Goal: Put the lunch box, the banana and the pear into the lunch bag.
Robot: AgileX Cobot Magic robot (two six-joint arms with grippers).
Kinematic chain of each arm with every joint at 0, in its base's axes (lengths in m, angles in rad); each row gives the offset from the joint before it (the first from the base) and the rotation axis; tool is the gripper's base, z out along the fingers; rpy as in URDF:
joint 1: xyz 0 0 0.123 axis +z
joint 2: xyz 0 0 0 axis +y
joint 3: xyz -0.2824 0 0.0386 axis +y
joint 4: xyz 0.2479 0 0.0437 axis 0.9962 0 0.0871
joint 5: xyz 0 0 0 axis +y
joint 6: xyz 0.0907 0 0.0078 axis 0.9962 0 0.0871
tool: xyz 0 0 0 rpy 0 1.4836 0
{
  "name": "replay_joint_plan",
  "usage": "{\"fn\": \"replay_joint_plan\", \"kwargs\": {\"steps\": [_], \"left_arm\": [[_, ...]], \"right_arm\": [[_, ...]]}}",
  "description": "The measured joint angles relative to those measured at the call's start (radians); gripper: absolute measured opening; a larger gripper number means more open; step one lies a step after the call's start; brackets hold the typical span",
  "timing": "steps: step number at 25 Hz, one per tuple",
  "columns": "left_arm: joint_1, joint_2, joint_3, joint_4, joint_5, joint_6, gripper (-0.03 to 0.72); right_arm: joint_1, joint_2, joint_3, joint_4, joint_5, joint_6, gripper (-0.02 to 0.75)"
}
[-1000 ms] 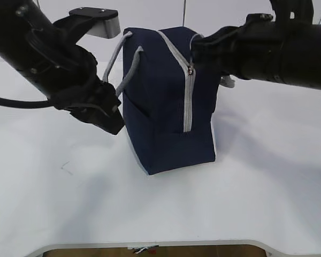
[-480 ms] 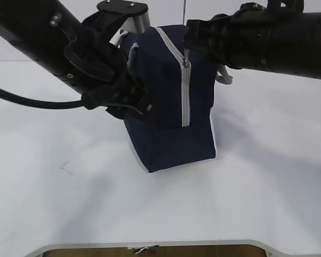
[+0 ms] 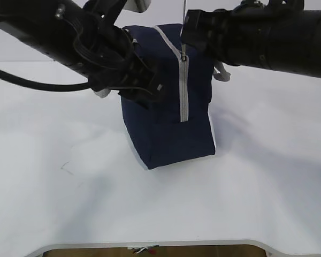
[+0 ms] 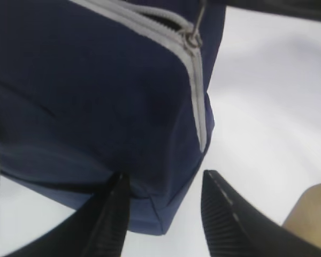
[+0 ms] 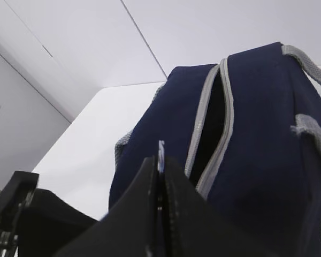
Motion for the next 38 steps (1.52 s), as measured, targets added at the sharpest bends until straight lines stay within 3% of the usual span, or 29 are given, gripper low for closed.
{"fn": "replay_joint_plan", "kwargs": {"steps": [8,11,14,16,25,27,30,38], "left_arm": [[0.000,0.048,0.000,0.000,-0.073,-0.027,0.331],[0.000,0.052,0.000,0.008,-0.074,-0.030,0.221],[0.000,0.052,0.000,0.057,-0.037,-0.032,0.041],[0.000,0.052,0.000,0.095,0.002,-0.032,0.004],[0.000,-0.008,0.000,0.283,0.115,-0.032,-0.006],[0.002,-0.018,0.000,0.297,0.130,-0.032,0.028],[0.004,-0.022,0.000,0.299,0.147,-0.032,-0.004],[0.005,-0.069,0.000,0.303,0.183,-0.032,-0.006]], "right_arm": [[0.000,0.002,0.000,0.000,-0.023,0.055,0.013],[0.000,0.002,0.000,-0.002,-0.024,0.057,0.013],[0.000,0.002,0.000,-0.005,-0.027,0.059,0.013],[0.000,0.002,0.000,-0.015,-0.029,0.061,0.012],[0.000,0.004,-0.001,-0.102,-0.055,0.061,0.012],[0.001,0.004,-0.001,-0.104,-0.059,0.061,0.013],[0.001,0.004,-0.001,-0.108,-0.059,0.061,0.012],[0.001,0.040,-0.078,-0.137,-0.041,0.045,0.012]]}}
